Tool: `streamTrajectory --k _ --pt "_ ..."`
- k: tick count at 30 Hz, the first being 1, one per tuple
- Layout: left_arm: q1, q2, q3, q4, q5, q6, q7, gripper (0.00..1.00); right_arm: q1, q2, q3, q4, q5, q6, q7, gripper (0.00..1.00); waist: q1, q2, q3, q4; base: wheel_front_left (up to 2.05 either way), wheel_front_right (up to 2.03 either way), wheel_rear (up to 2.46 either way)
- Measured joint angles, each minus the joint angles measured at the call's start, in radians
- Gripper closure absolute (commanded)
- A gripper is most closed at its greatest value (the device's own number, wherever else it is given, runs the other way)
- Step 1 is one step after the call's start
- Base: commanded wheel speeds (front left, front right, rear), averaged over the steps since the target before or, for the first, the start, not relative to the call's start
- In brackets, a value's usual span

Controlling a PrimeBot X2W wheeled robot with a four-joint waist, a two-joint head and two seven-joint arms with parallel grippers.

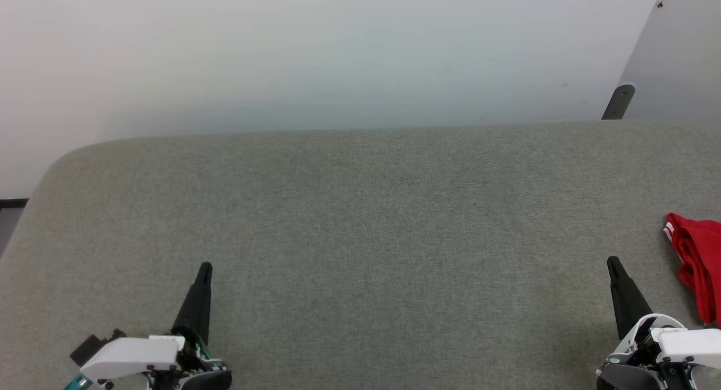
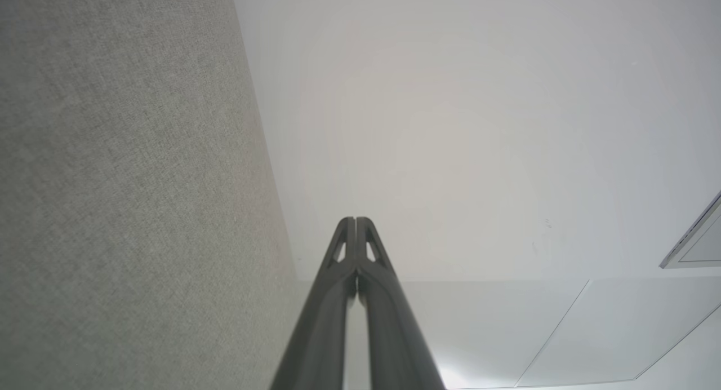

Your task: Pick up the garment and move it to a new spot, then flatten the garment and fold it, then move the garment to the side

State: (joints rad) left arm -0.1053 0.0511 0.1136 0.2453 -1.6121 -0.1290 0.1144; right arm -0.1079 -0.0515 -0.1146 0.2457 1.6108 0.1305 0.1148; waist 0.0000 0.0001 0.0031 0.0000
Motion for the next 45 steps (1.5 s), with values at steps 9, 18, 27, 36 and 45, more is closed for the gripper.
streamTrajectory --k 9,18,27,36,45 --pt "0.000 0.000 0.000 0.000 0.000 0.000 0.000 1.00 0.000 0.000 0.000 0.000 0.000 0.000 0.000 1.00 0.0000 0.0000 0.000 0.000 0.00 0.00 0.00" --pt "0.000 0.000 0.000 0.000 0.000 0.000 0.001 1.00 0.000 0.000 0.000 0.000 0.000 0.000 0.000 1.00 0.0000 0.0000 0.000 0.000 0.00 0.00 0.00" --pt "0.000 0.000 0.000 0.000 0.000 0.000 0.001 1.00 0.000 0.000 0.000 0.000 0.000 0.000 0.000 1.00 0.0000 0.0000 0.000 0.000 0.00 0.00 0.00" --pt "0.000 0.000 0.000 0.000 0.000 0.000 0.001 1.00 0.000 0.000 0.000 0.000 0.000 0.000 0.000 1.00 0.0000 0.0000 0.000 0.000 0.00 0.00 0.00" --pt "0.000 0.000 0.000 0.000 0.000 0.000 0.001 1.00 0.000 0.000 0.000 0.000 0.000 0.000 0.000 1.00 0.0000 0.0000 0.000 0.000 0.00 0.00 0.00"
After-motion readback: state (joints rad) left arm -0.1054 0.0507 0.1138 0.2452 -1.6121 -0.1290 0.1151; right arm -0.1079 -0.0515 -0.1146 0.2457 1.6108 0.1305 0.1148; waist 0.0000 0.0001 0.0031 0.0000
